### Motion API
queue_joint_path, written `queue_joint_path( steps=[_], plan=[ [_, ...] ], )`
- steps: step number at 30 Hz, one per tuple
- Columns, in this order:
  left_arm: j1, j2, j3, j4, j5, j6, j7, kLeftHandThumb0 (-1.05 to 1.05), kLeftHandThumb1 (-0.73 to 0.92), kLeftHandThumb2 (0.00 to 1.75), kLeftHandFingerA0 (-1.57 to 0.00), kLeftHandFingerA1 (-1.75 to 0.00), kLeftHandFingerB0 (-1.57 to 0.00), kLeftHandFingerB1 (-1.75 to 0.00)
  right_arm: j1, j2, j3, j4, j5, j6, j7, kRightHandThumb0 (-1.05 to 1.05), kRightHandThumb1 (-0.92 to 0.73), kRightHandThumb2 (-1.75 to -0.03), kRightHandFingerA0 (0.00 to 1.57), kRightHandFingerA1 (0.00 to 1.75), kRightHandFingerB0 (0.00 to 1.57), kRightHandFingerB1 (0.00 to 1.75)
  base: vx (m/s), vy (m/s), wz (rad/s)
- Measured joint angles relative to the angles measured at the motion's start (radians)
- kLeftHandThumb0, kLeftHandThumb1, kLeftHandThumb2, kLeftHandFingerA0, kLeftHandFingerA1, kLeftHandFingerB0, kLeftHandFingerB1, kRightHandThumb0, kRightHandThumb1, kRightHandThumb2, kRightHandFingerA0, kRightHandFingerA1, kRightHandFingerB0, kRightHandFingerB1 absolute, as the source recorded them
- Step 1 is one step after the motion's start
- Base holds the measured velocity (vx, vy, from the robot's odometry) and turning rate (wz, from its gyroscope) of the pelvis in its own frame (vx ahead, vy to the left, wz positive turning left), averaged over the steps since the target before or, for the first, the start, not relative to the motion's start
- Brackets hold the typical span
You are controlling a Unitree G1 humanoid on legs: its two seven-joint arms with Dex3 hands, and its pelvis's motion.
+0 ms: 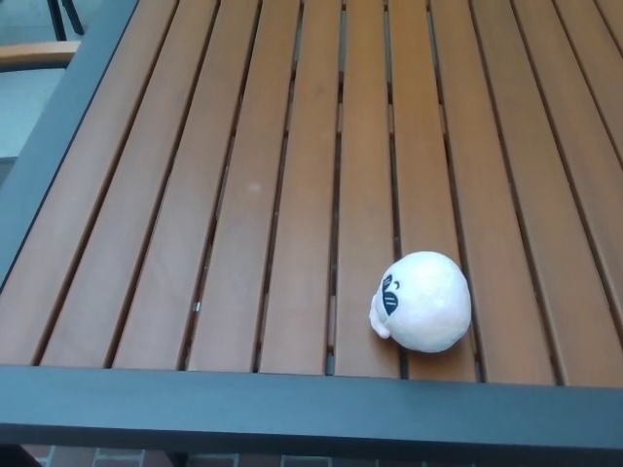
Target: The robot uses its right hand to pick up the emotional support dumpling kept on the square table outside, turn around and walk towards the round table and place it in middle of the desk
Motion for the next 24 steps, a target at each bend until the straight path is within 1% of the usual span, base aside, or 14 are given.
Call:
queue_joint_path(
  steps=[1,2,3,4,5,9,11,13,16,18,19,20,21,24],
  plan=[
    [-0.001,0.0,0.0,0.0,0.0,0.0,0.0,-0.05,0.73,0.61,-0.87,-0.59,-0.77,-0.55,0.0,0.0,-0.003,-0.037,0.0,0.006,0.001,-0.94,-0.6,-0.95,0.0,0.06,0.0,0.0,0.0,0.0,0.0],
    [-0.003,0.0,0.0,0.0,0.0,0.0,0.0,-0.06,0.73,0.62,-0.86,-0.59,-0.78,-0.57,0.0,0.0,-0.006,-0.078,0.0,0.013,0.001,-1.05,-0.64,-1.0,0.0,0.05,0.0,0.02,0.0,0.0,0.0],
    [-0.005,0.0,0.0,0.0,-0.001,0.0,0.0,-0.06,0.73,0.62,-0.86,-0.59,-0.78,-0.57,0.0,0.0,-0.009,-0.113,0.0,0.02,0.002,-1.05,-0.64,-1.0,0.0,0.05,0.0,0.02,0.0,0.0,0.0],
    [-0.008,0.0,0.0,0.0,-0.001,0.0,0.0,-0.03,0.7,0.66,-0.86,-0.61,-0.79,-0.59,-0.002,0.0,-0.012,-0.174,0.0,0.032,0.003,-1.05,-0.64,-1.05,0.0,0.12,0.0,0.06,0.0,0.0,0.0],
    [-0.009,0.0,0.0,0.0,-0.001,0.0,0.0,-0.02,0.72,0.66,-0.85,-0.61,-0.79,-0.59,-0.003,0.0,-0.012,-0.196,0.0,0.036,0.003,-1.05,-0.61,-1.06,0.0,0.16,0.0,0.03,0.0,0.0,0.0],
    [-0.018,-0.001,0.0,0.0,-0.001,0.0,0.0,-0.02,0.72,0.64,-0.83,-0.6,-0.78,-0.58,-0.038,-0.004,-0.005,-0.331,-0.002,0.071,0.008,-1.05,-0.61,-1.07,0.0,0.14,0.0,0.02,0.0,0.0,0.0],
    [-0.02,-0.001,0.0,0.0,-0.001,0.0,0.0,-0.03,0.73,0.64,-0.82,-0.58,-0.77,-0.57,-0.08,-0.01,0.015,-0.403,-0.004,0.097,0.013,-1.05,-0.65,-1.07,0.0,0.08,0.0,0.0,0.0,0.0,0.0],
    [-0.023,-0.002,0.0,0.0,-0.001,0.0,0.0,-0.02,0.74,0.64,-0.82,-0.59,-0.78,-0.57,-0.119,-0.016,0.036,-0.455,-0.005,0.116,0.018,-1.05,-0.66,-1.08,0.0,0.1,0.0,0.0,0.0,0.0,0.0],
    [-0.028,-0.006,-0.003,-0.001,-0.001,0.0,0.0,-0.01,0.74,0.66,-0.82,-0.61,-0.76,-0.56,-0.241,-0.018,0.118,-0.583,-0.007,0.165,0.039,-1.05,-0.66,-1.09,0.0,0.11,0.0,0.02,0.0,0.0,0.0],
    [-0.029,-0.007,-0.004,0.0,-0.001,0.0,0.0,-0.01,0.73,0.64,-0.84,-0.59,-0.77,-0.55,-0.323,-0.018,0.179,-0.657,-0.007,0.197,0.057,-1.05,-0.67,-1.09,0.0,0.1,0.0,0.03,0.0,0.0,0.0],
    [-0.03,-0.008,-0.005,0.0,-0.001,0.0,-0.001,-0.01,0.71,0.67,-0.84,-0.64,-0.78,-0.61,-0.361,-0.018,0.208,-0.689,-0.009,0.211,0.067,-1.05,-0.67,-1.09,0.0,0.1,0.0,0.02,0.0,0.0,0.0],
    [-0.032,-0.008,-0.006,0.0,-0.001,0.0,-0.001,-0.03,0.72,0.66,-0.84,-0.63,-0.79,-0.6,-0.387,-0.018,0.231,-0.711,-0.01,0.221,0.074,-1.05,-0.67,-1.09,0.0,0.09,0.0,0.03,0.0,0.0,0.0],
    [-0.037,-0.008,-0.009,0.003,-0.001,0.0,-0.001,-0.03,0.72,0.66,-0.84,-0.63,-0.79,-0.6,-0.471,-0.017,0.311,-0.782,-0.016,0.255,0.1,-1.05,-0.67,-1.09,0.0,0.09,0.0,0.03,0.0,0.0,0.0],
    [-0.043,-0.009,-0.011,0.005,-0.001,-0.001,-0.002,-0.01,0.72,0.69,-0.87,-0.63,-0.8,-0.58,-0.574,-0.013,0.424,-0.877,-0.028,0.302,0.139,-1.05,-0.68,-1.09,0.0,0.08,0.0,0.0,-0.01,-0.003,0.02]
  ],
)
